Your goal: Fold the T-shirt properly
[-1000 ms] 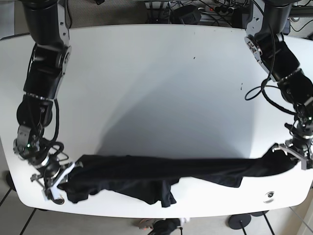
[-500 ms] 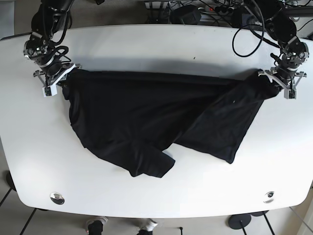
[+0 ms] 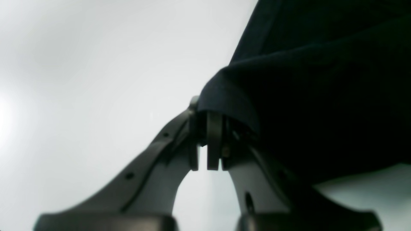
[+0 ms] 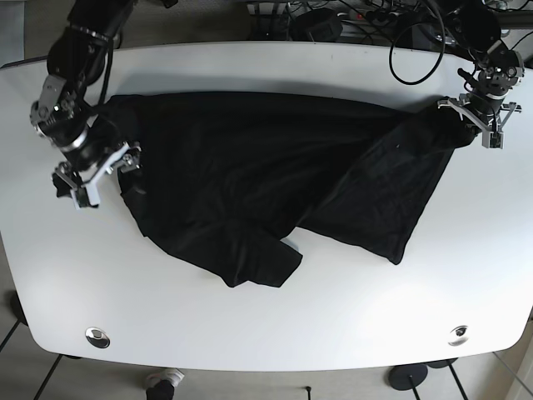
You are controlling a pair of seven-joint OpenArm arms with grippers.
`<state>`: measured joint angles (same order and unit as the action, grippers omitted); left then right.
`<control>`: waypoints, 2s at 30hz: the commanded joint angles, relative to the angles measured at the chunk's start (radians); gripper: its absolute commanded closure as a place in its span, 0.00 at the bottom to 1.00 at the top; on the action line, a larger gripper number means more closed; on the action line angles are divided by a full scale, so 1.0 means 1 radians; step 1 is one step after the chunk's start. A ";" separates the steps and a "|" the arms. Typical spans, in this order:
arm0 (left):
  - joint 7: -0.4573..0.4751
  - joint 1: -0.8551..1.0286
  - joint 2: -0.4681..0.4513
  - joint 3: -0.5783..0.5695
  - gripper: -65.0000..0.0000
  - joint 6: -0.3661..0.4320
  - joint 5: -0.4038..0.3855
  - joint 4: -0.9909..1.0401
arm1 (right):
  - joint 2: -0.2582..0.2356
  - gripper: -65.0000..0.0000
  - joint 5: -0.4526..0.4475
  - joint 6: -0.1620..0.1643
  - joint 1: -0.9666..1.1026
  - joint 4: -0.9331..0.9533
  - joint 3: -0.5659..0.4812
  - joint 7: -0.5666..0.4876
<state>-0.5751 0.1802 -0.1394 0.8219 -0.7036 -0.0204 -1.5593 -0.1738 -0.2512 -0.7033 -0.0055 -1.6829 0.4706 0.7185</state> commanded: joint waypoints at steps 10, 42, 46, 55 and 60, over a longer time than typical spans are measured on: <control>0.023 -0.008 -0.016 0.001 1.00 0.005 -0.011 -0.013 | -0.069 0.01 0.068 0.005 -0.528 0.806 -0.217 -0.247; -0.207 -0.112 -0.018 0.006 1.00 0.005 -0.013 -0.183 | -0.053 0.97 0.057 0.005 -0.274 0.310 -0.243 -0.086; -0.308 -0.227 -0.018 -0.052 1.00 0.005 -0.011 -0.200 | -0.049 0.97 0.057 0.005 -0.196 0.085 -0.177 0.026; -0.400 -0.637 -0.010 -0.324 1.00 0.005 -0.010 -0.059 | -0.106 0.97 0.065 0.005 -0.477 0.185 -0.174 0.082; -0.397 -1.000 -0.019 -0.362 1.00 0.005 -0.005 0.214 | -0.145 0.97 0.068 0.005 -0.819 0.433 -0.178 0.082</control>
<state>-1.0046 -0.7773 -0.1421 0.4599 -0.7048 -0.0154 -1.3231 -0.2916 -0.1638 -0.7002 -0.7799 -1.2270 0.2852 0.8371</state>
